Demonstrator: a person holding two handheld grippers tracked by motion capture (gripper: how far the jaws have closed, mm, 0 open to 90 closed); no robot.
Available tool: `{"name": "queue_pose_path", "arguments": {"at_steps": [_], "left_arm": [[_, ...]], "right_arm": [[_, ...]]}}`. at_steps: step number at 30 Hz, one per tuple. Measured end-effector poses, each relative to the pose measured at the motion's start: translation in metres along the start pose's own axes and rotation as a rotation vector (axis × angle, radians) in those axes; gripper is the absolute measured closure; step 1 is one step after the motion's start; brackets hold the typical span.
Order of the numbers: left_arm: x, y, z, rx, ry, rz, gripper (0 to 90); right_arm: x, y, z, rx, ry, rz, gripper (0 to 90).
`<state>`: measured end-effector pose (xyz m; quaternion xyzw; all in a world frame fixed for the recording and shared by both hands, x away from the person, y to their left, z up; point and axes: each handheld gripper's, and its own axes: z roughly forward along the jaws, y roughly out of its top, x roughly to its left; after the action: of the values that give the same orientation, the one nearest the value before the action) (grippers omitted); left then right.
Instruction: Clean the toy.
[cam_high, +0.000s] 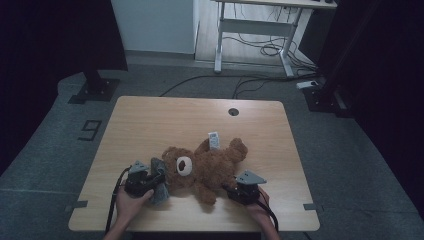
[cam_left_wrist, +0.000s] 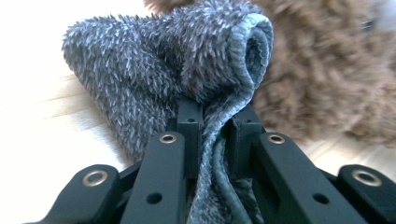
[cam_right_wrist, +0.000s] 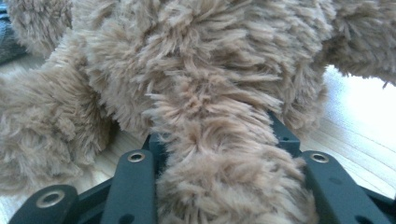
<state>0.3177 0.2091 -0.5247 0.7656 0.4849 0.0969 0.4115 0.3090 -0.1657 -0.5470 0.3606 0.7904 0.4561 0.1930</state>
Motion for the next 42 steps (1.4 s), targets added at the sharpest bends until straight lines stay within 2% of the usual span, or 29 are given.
{"name": "queue_pose_path", "arguments": {"at_steps": [8,13,20,23,26,30,32,34,36,38,41,42], "left_arm": [[0.004,0.002,0.005,-0.008,0.001,-0.023,77.4],[0.003,0.008,0.007,-0.007,0.01,-0.012,76.4],[0.01,0.015,0.006,-0.017,0.014,-0.015,76.7],[0.011,0.013,-0.006,-0.033,0.041,0.001,76.9],[0.017,0.006,-0.029,-0.049,0.067,0.027,76.6],[0.033,-0.01,-0.062,-0.081,0.097,0.001,76.0],[0.039,-0.019,-0.079,-0.083,0.105,0.007,75.8],[0.041,-0.025,-0.09,-0.075,0.122,0.015,75.4],[0.043,-0.033,-0.098,-0.05,0.131,0.024,74.1],[0.042,-0.038,-0.099,-0.04,0.144,0.031,71.5],[0.043,-0.042,-0.094,-0.033,0.15,0.033,60.4],[0.042,-0.041,-0.092,-0.029,0.163,0.032,52.6]], "right_arm": [[0.0,0.0,0.0,0.001,0.001,-0.001,56.1],[0.0,0.0,0.001,-0.01,-0.005,-0.005,54.3],[-0.001,0.001,0.003,-0.024,-0.029,-0.024,50.8],[-0.001,0.001,0.002,-0.024,-0.041,-0.031,46.6],[-0.001,0.0,0.001,-0.027,-0.042,-0.034,45.1],[-0.001,-0.001,0.001,-0.027,-0.042,-0.038,44.5],[-0.001,0.0,0.001,-0.026,-0.042,-0.038,44.5],[-0.002,0.0,0.001,-0.025,-0.042,-0.038,44.2],[-0.001,-0.001,0.001,-0.024,-0.043,-0.039,44.2],[-0.001,-0.001,0.001,-0.024,-0.045,-0.039,44.2],[-0.001,-0.001,0.001,-0.023,-0.044,-0.038,44.2],[-0.001,-0.001,0.001,-0.023,-0.043,-0.038,44.1]]}}
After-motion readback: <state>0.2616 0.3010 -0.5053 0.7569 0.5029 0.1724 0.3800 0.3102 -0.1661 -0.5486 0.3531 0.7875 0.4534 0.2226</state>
